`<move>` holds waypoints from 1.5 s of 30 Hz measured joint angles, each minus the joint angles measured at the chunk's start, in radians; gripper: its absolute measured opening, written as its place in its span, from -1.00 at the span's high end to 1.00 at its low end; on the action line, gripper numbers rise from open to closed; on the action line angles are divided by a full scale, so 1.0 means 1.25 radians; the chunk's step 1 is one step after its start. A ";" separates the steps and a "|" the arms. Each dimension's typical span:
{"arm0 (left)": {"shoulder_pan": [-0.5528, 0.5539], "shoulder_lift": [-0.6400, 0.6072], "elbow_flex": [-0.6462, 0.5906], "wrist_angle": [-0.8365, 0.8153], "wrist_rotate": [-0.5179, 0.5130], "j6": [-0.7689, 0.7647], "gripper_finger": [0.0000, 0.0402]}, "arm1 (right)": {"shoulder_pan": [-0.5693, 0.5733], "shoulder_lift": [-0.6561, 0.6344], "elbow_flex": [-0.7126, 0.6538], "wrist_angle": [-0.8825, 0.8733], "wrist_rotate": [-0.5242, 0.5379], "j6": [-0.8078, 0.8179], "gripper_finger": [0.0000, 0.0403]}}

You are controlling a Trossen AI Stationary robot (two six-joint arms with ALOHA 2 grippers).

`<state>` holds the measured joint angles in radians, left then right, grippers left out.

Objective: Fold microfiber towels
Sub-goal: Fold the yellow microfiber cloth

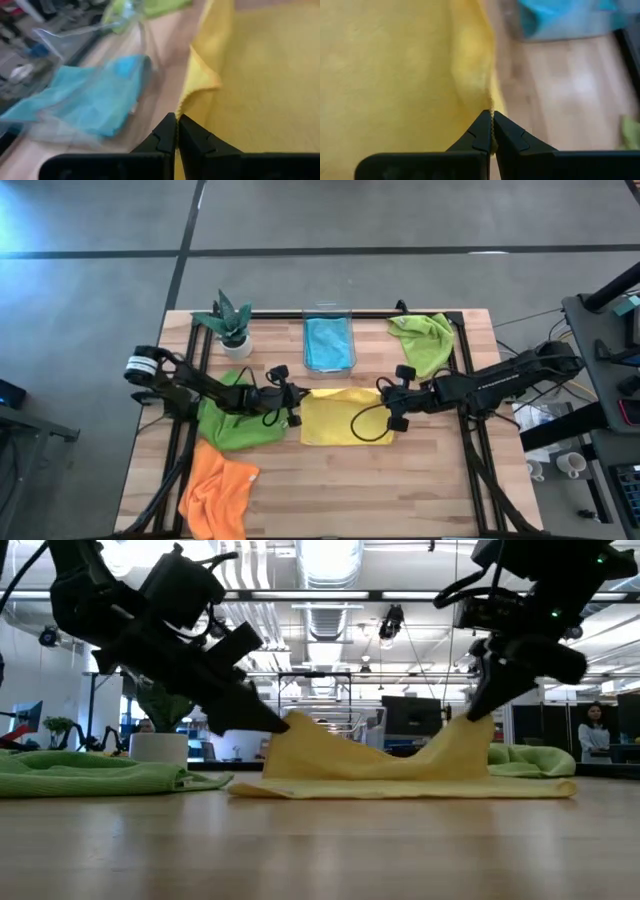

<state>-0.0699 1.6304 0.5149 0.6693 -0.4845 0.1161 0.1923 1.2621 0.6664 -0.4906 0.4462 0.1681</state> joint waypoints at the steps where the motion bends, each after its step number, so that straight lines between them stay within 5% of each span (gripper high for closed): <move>1: 0.000 -0.007 -0.003 -0.026 0.007 0.002 1.00 | 0.009 0.005 -0.001 0.000 -0.012 0.003 0.96; 15: -0.004 0.015 0.004 -0.070 0.139 -0.003 1.00 | 0.129 0.127 0.025 -0.016 -0.087 0.088 0.96; 24: -0.013 -0.024 0.000 -0.068 0.157 -0.004 1.00 | 0.133 0.100 0.047 -0.138 -0.065 0.096 0.96; 39: -0.013 -0.044 0.000 -0.061 0.144 -0.006 1.00 | 0.119 0.056 0.061 -0.131 0.024 0.096 0.96; 45: -0.011 -0.044 0.000 -0.056 0.015 -0.004 1.00 | 0.104 0.055 0.061 -0.130 0.072 0.096 0.96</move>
<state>-0.0830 1.5753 0.5152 0.5998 -0.4660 0.1116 0.3217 1.3312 0.7422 -0.6536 0.5363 0.2878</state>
